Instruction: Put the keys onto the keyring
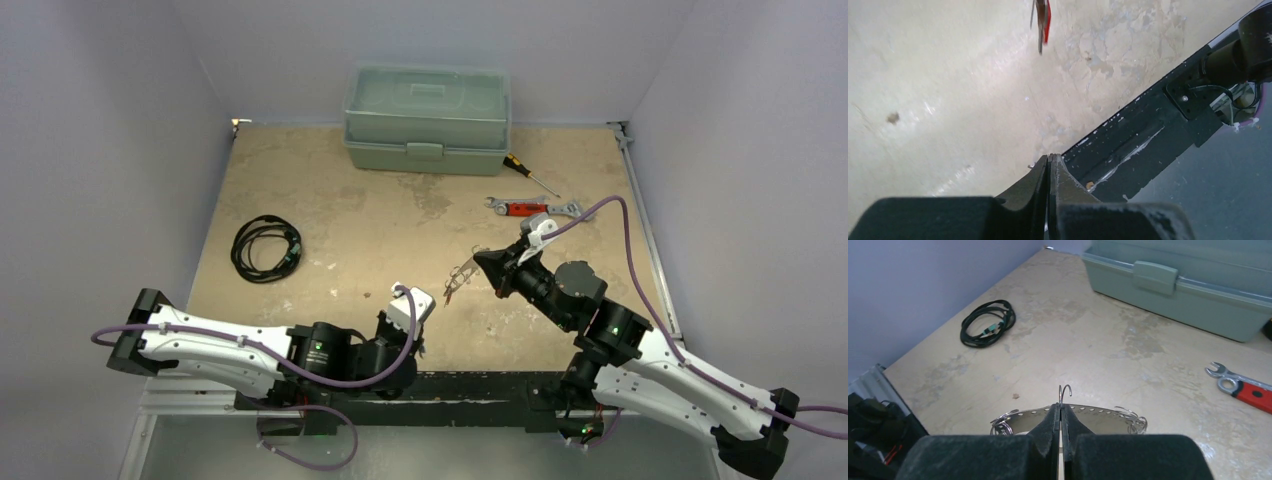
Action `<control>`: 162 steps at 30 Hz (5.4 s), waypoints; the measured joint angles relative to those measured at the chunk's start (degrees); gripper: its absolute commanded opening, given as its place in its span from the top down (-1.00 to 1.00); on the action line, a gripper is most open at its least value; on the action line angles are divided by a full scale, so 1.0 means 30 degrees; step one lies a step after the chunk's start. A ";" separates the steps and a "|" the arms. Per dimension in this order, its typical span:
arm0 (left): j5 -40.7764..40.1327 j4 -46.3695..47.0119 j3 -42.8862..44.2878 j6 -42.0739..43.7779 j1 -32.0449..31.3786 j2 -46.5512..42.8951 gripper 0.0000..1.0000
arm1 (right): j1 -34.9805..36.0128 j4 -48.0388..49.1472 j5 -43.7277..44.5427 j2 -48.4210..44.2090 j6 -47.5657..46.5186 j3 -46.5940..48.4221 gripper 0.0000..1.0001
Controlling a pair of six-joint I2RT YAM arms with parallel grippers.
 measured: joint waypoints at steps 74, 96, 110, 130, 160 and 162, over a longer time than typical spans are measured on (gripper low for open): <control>1.3799 0.5836 -0.3213 3.2734 0.0000 -1.2356 1.00 | 0.4656 0.2091 -1.9045 0.6943 -0.6914 0.3322 1.00; 1.4775 0.5756 -0.3381 3.2574 0.0000 -1.1795 1.00 | 0.5442 0.1144 -1.8622 0.7264 -0.7322 0.3927 1.00; 1.4732 0.5187 -0.3271 3.2290 0.0007 -1.2101 1.00 | 0.5581 0.0576 -1.7522 0.6870 -0.7490 0.4000 1.00; 1.4426 0.5173 -0.3279 3.1948 0.0000 -1.2757 -0.38 | 0.5581 0.0940 -1.7041 0.6047 -0.7541 0.4175 1.00; 0.4269 1.1387 -0.5399 2.4604 0.0007 -1.3442 -0.98 | 0.5595 0.7213 -0.8036 0.0911 -0.5493 -0.1916 1.00; 0.3483 1.1344 -0.4787 2.3576 0.0000 -1.3238 -0.98 | 0.5588 0.7490 -0.7868 0.0794 -0.5333 -0.2113 1.00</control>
